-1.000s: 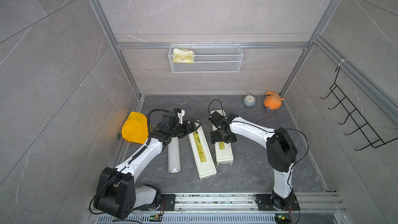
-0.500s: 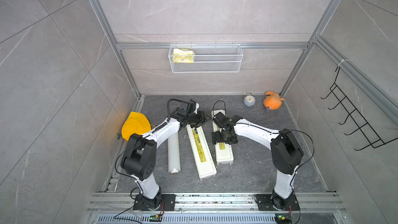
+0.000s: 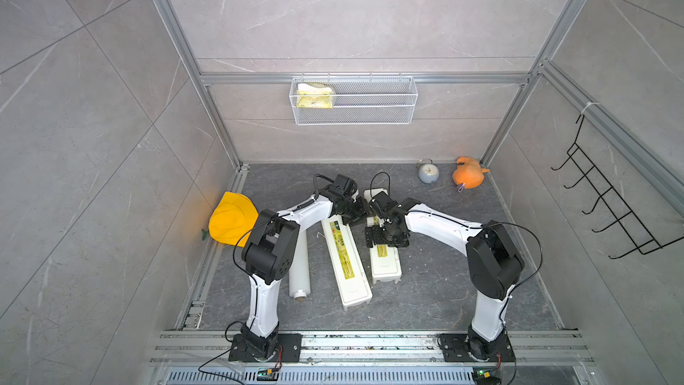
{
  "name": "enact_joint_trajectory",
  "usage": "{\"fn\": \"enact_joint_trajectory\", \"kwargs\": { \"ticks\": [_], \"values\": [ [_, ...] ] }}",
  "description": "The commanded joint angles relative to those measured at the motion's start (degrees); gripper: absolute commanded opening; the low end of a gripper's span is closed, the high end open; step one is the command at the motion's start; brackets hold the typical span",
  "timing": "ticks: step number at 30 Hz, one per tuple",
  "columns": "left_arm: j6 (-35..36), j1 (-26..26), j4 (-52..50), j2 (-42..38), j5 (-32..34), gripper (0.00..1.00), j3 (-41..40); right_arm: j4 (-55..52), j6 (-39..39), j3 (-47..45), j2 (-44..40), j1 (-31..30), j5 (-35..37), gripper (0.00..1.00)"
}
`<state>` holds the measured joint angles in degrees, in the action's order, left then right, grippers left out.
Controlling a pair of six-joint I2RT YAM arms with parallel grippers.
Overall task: Put plastic wrap rolls into dispensers
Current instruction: Close the lid on the plastic wrap cutting box.
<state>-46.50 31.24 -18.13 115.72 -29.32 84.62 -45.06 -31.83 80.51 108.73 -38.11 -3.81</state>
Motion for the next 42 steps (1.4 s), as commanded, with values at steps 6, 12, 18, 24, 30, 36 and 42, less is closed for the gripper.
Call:
{"fn": "enact_joint_trajectory", "kwargs": {
  "ticks": [6, 12, 18, 24, 30, 36, 42],
  "values": [
    [-3.6, 1.4, -3.1, 3.1, 4.1, 0.46, 1.2, 1.2, 5.0, -2.3, -0.9, 0.7, -5.0, 0.99],
    [-3.9, 1.4, -2.8, 3.5, 4.5, 0.45, 0.2, 0.9, 6.3, -5.8, -4.7, 1.1, -7.1, 0.99],
    [-5.1, 1.4, -1.6, 4.1, 5.3, 0.44, -1.1, 0.7, 6.0, -9.1, -6.0, 1.2, -9.2, 0.99],
    [-5.6, 1.4, -1.5, 4.5, 6.2, 0.44, -1.6, -1.3, 3.6, -12.1, -8.4, 0.6, -0.5, 0.99],
    [-5.7, 1.4, -1.6, 5.0, 6.5, 0.44, -2.0, -6.7, 3.9, -9.6, -9.8, 0.0, 7.8, 0.99],
    [-5.5, 1.5, -1.5, 5.3, 6.5, 0.44, -2.6, -9.1, 4.7, -6.2, -8.5, -0.5, 13.4, 0.99],
    [-5.0, 1.8, -2.3, 6.1, 7.2, 0.44, -2.0, -14.2, 6.7, -0.3, -5.1, -2.2, 20.0, 0.99]
  ]
}}
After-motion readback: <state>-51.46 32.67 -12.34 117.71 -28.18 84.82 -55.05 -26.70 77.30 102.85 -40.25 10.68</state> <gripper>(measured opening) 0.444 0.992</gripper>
